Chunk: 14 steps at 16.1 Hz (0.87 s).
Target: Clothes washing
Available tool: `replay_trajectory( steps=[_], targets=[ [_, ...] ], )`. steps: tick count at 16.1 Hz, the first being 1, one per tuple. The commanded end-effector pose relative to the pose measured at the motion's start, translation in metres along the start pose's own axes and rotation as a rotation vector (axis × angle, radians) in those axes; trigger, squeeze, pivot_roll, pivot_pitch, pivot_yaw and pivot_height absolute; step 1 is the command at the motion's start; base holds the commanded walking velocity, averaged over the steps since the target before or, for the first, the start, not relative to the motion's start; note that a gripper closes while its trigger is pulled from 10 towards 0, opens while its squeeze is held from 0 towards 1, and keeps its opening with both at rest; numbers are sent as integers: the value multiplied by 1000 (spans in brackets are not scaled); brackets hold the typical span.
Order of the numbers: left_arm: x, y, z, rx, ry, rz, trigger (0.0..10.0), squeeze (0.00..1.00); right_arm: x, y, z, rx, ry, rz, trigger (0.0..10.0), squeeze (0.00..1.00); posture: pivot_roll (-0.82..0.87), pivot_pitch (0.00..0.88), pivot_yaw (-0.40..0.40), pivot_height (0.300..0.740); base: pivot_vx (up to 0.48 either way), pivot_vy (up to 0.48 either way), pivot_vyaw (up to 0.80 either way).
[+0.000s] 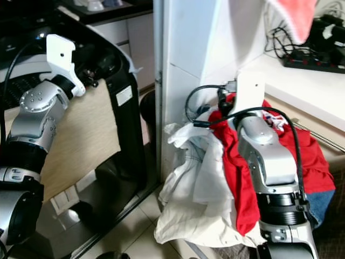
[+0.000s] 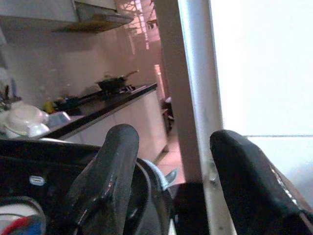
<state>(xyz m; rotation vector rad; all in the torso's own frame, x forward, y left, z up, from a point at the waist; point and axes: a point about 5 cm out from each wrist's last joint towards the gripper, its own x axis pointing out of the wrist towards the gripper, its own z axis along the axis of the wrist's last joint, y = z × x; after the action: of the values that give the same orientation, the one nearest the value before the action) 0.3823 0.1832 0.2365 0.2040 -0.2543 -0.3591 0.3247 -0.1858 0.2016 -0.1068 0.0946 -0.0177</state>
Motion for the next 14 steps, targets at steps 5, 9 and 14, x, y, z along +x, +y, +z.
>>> replay_trajectory(
  steps=[5, 9, 14],
  targets=[
    [-13, 26, -1, 106, 108, 53, 10000, 0, -12, 11, -5, -17, -15, 118, 10000, 0, -111, 0, 32, 740, 0, 0, 0],
    [-19, -14, 25, -173, -95, -271, 10000, 0, -8, -23, -17, 17, 32, -113, 10000, 1000, -108, 0, 45, 740, 0, 0, 0],
    [-36, -87, 7, -122, 2, -589, 10000, 0, 9, -44, -54, -47, 260, -68, 10000, 1000, -108, 0, 47, 740, 0, 0, 0]
  ],
)
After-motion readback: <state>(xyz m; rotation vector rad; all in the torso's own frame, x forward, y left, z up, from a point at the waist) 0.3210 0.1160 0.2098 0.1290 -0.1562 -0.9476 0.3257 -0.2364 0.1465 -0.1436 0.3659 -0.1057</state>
